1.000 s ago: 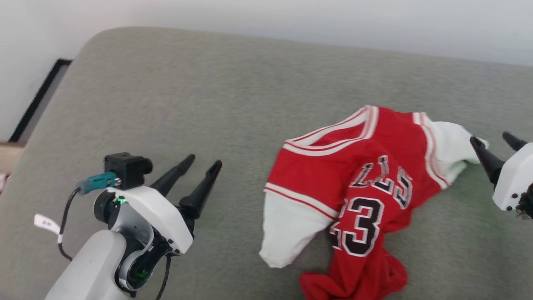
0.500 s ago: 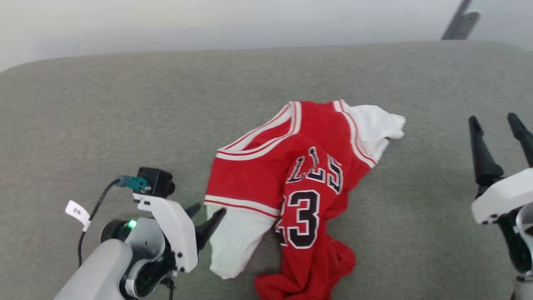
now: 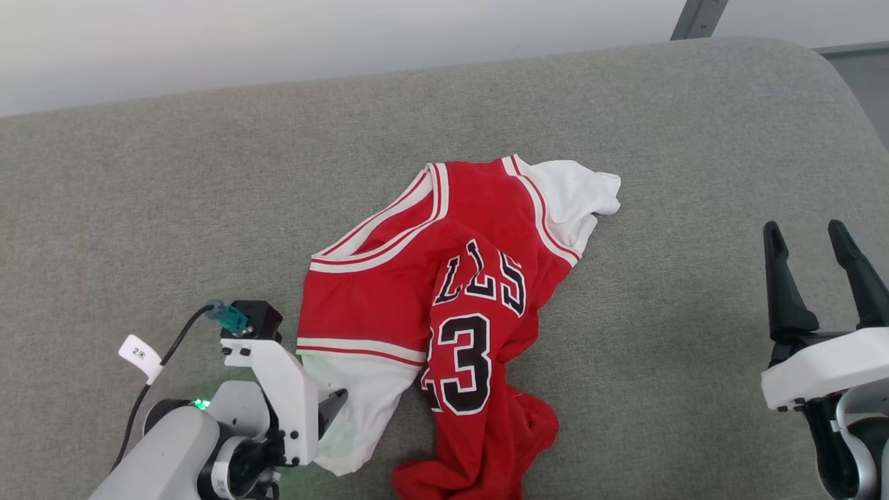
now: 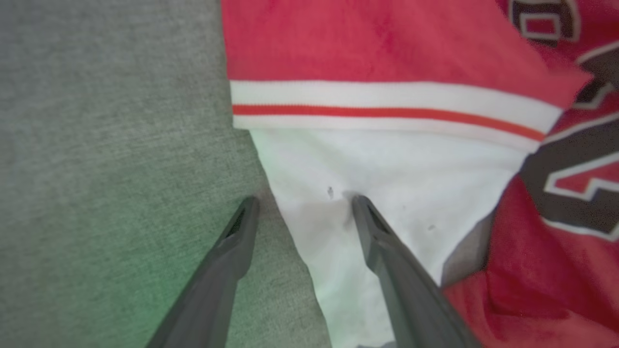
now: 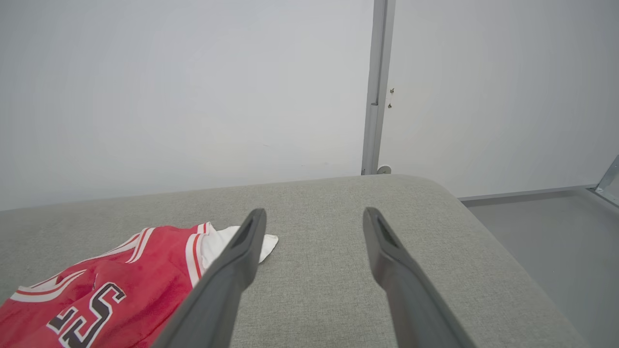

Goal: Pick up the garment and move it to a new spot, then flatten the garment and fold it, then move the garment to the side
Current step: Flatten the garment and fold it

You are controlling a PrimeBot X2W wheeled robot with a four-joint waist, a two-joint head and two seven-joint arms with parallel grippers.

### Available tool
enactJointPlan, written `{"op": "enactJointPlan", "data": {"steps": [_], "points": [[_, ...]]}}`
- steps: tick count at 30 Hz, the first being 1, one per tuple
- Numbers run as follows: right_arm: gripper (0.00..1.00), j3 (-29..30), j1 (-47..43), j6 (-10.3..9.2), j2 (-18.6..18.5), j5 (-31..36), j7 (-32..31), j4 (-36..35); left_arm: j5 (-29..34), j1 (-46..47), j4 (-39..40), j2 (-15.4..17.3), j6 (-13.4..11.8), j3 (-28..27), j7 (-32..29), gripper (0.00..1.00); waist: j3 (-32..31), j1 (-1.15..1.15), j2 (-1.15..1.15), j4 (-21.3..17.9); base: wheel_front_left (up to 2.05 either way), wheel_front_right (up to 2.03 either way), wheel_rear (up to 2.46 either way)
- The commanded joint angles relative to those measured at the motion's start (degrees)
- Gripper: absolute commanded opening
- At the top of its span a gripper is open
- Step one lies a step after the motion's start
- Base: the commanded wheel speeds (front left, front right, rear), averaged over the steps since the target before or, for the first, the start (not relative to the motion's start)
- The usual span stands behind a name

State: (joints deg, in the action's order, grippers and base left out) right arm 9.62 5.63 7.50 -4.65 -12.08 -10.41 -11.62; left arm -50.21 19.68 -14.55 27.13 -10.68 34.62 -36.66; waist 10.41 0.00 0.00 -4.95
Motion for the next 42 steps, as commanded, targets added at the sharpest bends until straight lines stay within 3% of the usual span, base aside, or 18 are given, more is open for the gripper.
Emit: {"op": "enactJointPlan", "data": {"steps": [1,2,3,7,10,20,24,28,32,33,34,35,36,42], "points": [[1.0,-0.1,-0.5,-0.02,0.6,-0.6,-0.1,-0.4,0.3,-1.5,-2.8,-0.7,0.5,2.4,-2.0,0.57,0.2,0.0,0.0,-0.1,0.0,0.0,0.0],[1.0,-0.1,-0.5,-0.02,0.6,-0.6,-0.1,-0.4,0.3,-1.5,-2.8,-0.7,0.5,2.4,-2.0,0.57,0.2,0.0,0.0,-0.1,0.0,0.0,0.0],[1.0,-0.3,-0.6,-0.02,0.8,-0.9,-0.1,-0.5,0.1,-1.3,-3.4,-1.0,0.6,2.6,-2.3,0.0,0.3,0.0,0.0,-0.2,0.0,0.0,0.0],[1.0,0.3,-0.4,-0.03,1.1,-0.8,0.4,-0.6,0.3,0.2,-4.5,-1.0,2.3,3.2,-2.6,0.0,0.5,0.0,0.0,0.1,0.0,0.0,0.0],[1.0,0.9,-0.3,-0.02,1.3,-0.8,0.5,-0.8,0.5,2.3,-4.1,1.2,3.2,2.1,-2.6,0.0,0.4,0.0,0.0,0.7,0.0,0.0,0.0],[1.0,1.9,-0.7,-0.02,1.5,-1.2,-0.4,-1.6,4.3,9.9,0.9,13.5,2.8,-2.0,-5.4,0.0,0.0,0.0,0.0,2.2,0.0,0.0,0.0],[1.0,1.6,-0.6,-0.02,1.6,-1.0,-0.7,-2.0,6.1,12.8,0.3,17.3,3.9,-2.4,-6.9,0.0,0.2,0.0,0.0,2.1,0.0,0.0,0.0],[1.0,1.4,-0.5,-0.02,1.6,-1.5,-1.1,-1.9,6.3,15.5,-3.4,17.7,5.8,-2.2,-7.6,0.0,0.7,0.0,0.0,1.8,0.0,0.0,0.0],[1.0,0.9,0.4,-0.02,1.7,-2.0,-1.3,-1.6,4.9,17.6,-9.5,15.1,6.6,-2.2,-7.4,0.0,1.5,0.0,0.0,1.5,0.0,0.0,0.0],[1.0,0.7,0.6,-0.02,1.7,-2.0,-1.3,-1.6,4.6,18.2,-11.0,14.2,7.0,-2.3,-7.0,0.11,1.7,0.0,0.0,1.4,0.0,0.0,0.0],[1.0,0.6,0.8,-0.02,1.7,-2.0,-1.3,-1.5,4.5,18.6,-12.7,13.5,7.2,-2.2,-6.5,0.41,1.9,0.0,0.0,1.4,0.0,0.0,0.0],[1.0,0.5,1.0,-0.02,1.7,-2.2,-1.4,-1.5,4.2,19.0,-14.4,12.8,7.5,-2.2,-6.1,0.95,2.0,0.0,0.0,1.3,0.0,0.0,0.0],[1.0,0.2,1.1,-0.02,1.6,-2.2,-1.5,-1.5,3.7,19.3,-16.0,12.1,7.7,-2.3,-6.2,1.0,2.2,0.0,0.0,1.3,0.0,0.0,0.0],[1.0,-0.7,1.8,-0.02,0.5,-2.2,-2.1,-2.7,2.2,21.5,-23.8,10.1,8.2,-2.1,-8.8,1.0,3.0,0.0,0.0,1.2,0.0,0.0,0.0]]}}
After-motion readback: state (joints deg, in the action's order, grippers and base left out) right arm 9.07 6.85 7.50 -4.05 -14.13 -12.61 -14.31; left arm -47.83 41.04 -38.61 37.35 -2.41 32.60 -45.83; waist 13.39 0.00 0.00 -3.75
